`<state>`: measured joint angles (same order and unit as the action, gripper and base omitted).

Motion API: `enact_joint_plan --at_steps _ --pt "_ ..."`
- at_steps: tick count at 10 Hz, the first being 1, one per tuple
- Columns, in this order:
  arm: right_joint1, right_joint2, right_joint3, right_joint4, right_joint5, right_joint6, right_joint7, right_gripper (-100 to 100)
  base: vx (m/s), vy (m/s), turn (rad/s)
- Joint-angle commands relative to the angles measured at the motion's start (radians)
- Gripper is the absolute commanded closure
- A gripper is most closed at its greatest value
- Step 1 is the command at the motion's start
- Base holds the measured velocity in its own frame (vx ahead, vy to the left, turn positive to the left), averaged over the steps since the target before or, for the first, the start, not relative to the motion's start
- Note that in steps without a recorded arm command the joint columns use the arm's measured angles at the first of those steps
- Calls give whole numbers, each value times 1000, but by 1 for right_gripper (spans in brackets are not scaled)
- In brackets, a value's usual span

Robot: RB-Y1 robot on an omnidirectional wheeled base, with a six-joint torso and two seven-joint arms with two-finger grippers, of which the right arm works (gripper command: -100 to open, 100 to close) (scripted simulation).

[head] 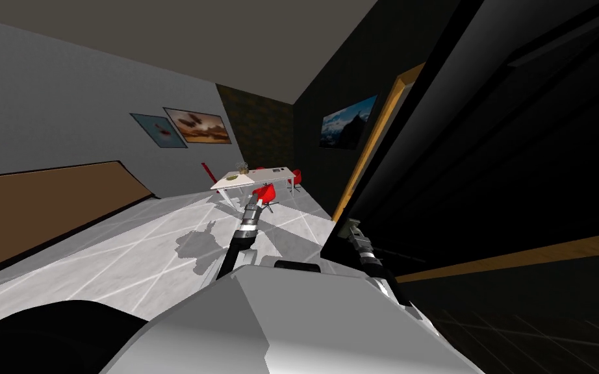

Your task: Pull the door open

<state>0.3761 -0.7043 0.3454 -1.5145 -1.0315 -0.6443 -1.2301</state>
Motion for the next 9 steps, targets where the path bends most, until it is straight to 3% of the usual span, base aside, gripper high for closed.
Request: enact_joint_plan --at_steps 1,5,9 --pt "1 -14 8 -4 4 -12 -14 100 -202 -28 112" --pt "5 -29 24 -1 13 -19 -33 100 -141 -37 72" --pt "6 -52 39 2 28 -37 -63 100 -205 -54 139"
